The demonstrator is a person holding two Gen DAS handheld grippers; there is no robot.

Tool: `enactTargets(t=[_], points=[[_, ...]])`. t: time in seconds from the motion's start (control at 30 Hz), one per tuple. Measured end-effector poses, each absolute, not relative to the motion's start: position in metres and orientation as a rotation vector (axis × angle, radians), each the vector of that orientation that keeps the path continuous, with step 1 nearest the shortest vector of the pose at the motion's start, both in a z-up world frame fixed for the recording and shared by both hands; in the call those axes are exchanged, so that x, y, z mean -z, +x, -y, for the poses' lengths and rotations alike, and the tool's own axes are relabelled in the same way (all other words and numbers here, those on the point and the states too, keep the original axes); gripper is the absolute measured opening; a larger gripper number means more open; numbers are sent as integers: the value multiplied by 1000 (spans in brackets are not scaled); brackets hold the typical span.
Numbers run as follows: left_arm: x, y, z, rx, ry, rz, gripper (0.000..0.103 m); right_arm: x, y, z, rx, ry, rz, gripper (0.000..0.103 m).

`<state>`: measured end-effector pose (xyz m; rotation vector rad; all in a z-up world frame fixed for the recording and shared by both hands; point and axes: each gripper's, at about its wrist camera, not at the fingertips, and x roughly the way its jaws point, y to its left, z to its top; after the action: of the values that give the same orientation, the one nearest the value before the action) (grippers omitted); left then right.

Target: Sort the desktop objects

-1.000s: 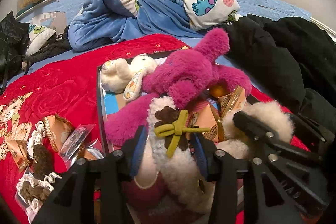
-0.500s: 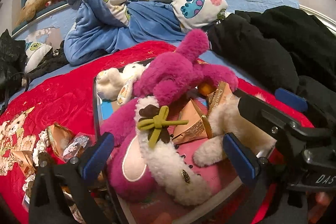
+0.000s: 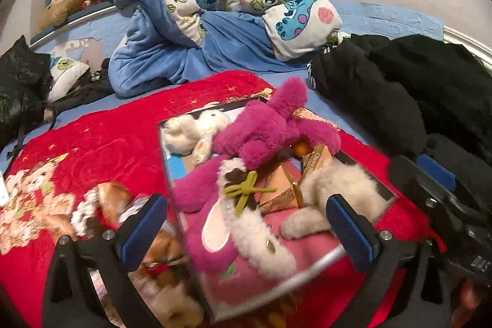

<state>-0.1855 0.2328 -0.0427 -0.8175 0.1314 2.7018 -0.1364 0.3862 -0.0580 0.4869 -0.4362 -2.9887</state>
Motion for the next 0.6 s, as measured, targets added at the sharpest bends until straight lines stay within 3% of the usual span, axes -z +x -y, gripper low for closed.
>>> enactTargets(t=[0.3,0.4,0.47,0.6], points=[[-49,-118,-181,-2801,-677,-11,103,-15,-56,-355,3002,437,267,103],[-78,-80,-170,-2825,-578,-26,103,-44,-24,-335,3129,441,120,103],[-87,-52,-163,-2821,-540,-35,103,-52,0,-326,3192,402,56,103],[-77,5,-149,-2849,-468,-42,103,-46,40,-320,3197,403,132,103]])
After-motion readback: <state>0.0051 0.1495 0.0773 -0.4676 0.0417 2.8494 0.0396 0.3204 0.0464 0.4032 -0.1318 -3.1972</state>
